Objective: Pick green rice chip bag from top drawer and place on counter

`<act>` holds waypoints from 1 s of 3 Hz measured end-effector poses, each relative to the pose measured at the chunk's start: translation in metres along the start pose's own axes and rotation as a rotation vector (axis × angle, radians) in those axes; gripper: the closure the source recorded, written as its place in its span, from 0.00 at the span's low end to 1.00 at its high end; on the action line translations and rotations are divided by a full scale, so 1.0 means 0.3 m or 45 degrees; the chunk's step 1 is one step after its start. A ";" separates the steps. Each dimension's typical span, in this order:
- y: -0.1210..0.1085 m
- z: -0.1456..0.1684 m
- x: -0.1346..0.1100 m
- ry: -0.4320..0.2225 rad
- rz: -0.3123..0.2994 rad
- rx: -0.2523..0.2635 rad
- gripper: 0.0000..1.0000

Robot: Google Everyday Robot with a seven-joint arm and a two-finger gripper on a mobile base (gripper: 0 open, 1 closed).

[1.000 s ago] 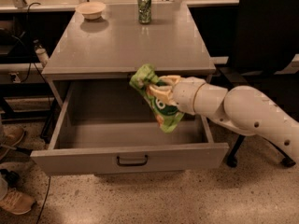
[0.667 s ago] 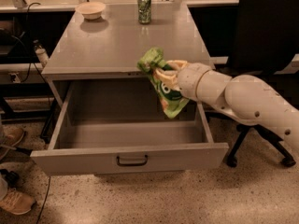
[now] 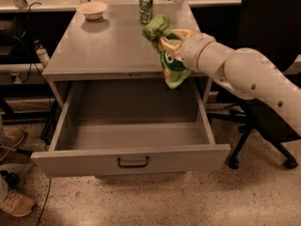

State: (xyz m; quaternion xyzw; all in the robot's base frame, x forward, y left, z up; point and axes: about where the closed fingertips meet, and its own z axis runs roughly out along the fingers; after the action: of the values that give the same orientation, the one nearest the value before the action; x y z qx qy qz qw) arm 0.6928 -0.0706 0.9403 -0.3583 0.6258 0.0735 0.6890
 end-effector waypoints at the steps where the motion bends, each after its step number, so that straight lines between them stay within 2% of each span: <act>1: -0.053 0.141 -0.055 -0.044 0.011 -0.039 1.00; 3: -0.047 0.360 -0.054 -0.022 0.046 -0.143 1.00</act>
Offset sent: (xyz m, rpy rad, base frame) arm 0.1027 0.0581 0.0218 0.0203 0.0369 0.1183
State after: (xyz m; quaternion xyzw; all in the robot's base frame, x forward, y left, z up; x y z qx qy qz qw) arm 0.7848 -0.0120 0.9563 -0.3845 0.6210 0.1240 0.6716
